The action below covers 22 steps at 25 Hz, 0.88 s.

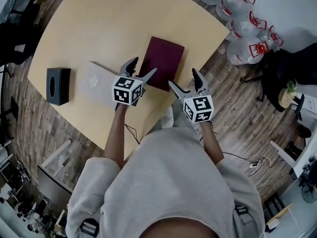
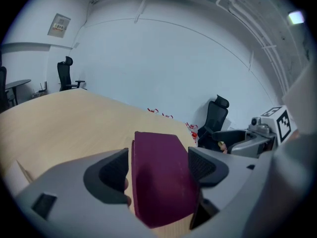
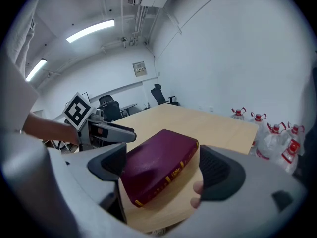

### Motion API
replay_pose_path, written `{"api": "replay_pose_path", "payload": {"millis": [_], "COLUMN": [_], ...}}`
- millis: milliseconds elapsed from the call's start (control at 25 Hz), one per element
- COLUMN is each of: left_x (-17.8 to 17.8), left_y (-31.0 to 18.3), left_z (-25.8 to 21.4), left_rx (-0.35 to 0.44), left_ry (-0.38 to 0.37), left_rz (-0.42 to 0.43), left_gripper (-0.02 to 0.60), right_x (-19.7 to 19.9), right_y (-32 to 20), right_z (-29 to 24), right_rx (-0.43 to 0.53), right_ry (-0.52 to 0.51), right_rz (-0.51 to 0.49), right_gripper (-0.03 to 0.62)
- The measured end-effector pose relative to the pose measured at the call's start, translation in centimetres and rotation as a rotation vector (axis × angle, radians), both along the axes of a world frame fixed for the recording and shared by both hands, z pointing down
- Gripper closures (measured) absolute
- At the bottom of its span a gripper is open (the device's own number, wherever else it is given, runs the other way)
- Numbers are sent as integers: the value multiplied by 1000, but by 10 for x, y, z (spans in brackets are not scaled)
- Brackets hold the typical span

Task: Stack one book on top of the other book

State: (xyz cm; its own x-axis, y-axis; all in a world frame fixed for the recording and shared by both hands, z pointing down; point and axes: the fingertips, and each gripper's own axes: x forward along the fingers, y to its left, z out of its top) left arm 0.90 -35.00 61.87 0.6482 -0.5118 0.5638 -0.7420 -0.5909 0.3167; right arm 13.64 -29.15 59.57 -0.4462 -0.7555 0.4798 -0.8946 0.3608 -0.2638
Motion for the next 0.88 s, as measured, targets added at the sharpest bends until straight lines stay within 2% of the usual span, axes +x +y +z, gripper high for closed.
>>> {"api": "replay_pose_path", "payload": {"millis": [400, 880], "left_x": [4, 8], "left_y": [-6, -11], "left_z": [34, 46], "left_rx": [-82, -104], "left_ry": [-8, -5], "left_rz": [9, 19], "left_gripper": [207, 209], "right_x": [-16, -13], "right_y": [-11, -14], "right_z": [33, 59], "right_rx": [-100, -195], "right_ry": [-68, -135], "right_rz": [22, 153], "right_gripper": [146, 146]}}
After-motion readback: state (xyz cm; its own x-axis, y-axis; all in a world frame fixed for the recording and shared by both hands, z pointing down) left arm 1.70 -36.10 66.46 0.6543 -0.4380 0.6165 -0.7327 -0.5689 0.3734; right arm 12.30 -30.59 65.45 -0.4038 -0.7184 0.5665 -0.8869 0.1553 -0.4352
